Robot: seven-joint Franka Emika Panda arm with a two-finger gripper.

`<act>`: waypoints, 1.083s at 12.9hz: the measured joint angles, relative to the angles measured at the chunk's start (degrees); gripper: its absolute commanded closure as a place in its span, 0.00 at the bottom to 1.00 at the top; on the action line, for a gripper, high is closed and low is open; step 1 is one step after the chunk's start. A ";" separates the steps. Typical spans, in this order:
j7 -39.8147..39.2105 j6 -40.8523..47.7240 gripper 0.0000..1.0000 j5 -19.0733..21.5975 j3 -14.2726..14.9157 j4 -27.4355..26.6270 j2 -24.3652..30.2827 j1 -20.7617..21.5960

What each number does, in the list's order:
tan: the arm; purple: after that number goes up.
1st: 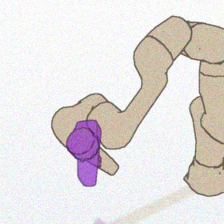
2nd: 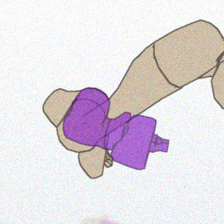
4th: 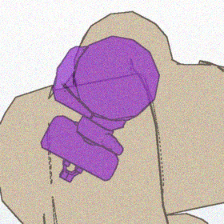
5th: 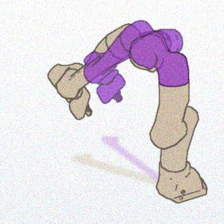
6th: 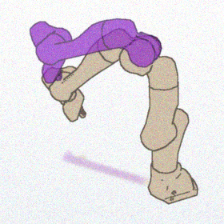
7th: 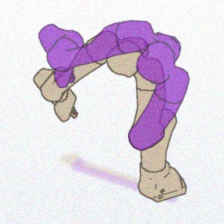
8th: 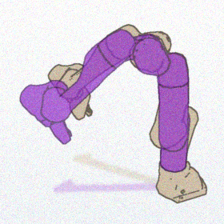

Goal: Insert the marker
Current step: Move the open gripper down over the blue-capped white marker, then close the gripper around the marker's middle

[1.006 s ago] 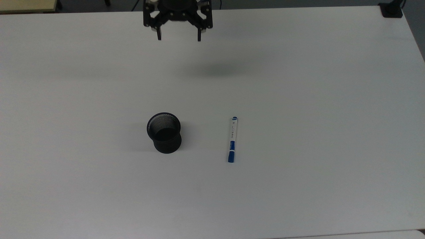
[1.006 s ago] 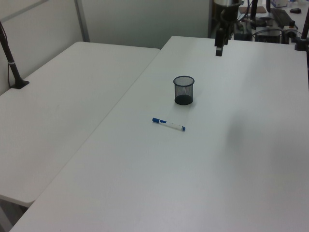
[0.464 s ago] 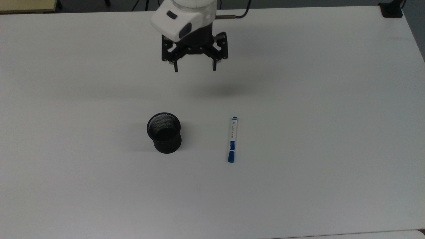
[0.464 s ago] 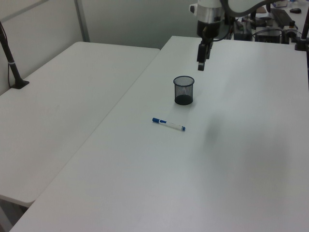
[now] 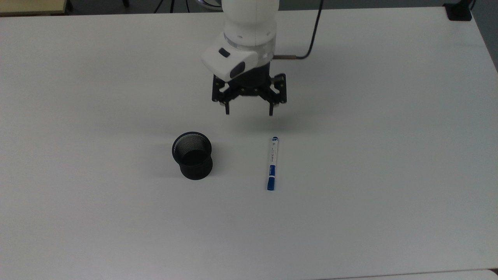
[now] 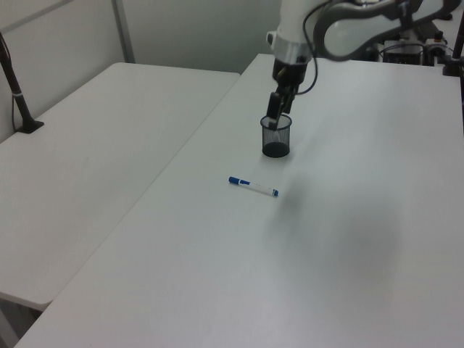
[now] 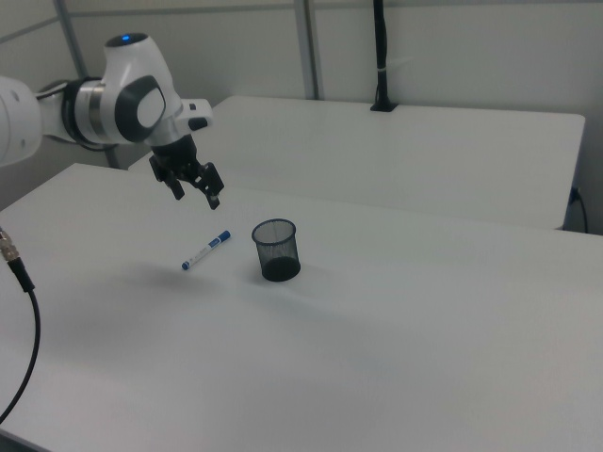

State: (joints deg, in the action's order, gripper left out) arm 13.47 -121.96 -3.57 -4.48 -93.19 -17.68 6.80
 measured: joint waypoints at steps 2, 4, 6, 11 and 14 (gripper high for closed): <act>1.81 -3.04 0.10 -0.01 0.00 0.04 -2.56 0.51; 2.43 -4.32 0.21 -0.01 0.00 0.09 -4.55 1.10; 4.02 -5.73 0.30 -0.60 -0.01 0.14 -6.20 2.55; 13.69 -12.87 0.33 -8.33 -0.02 0.16 -11.99 5.23; 19.35 -17.88 0.50 -13.64 0.27 0.22 -14.40 5.23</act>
State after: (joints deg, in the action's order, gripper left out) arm 32.82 -139.84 -17.21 -4.21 -92.97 -32.09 12.03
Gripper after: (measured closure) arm 0.335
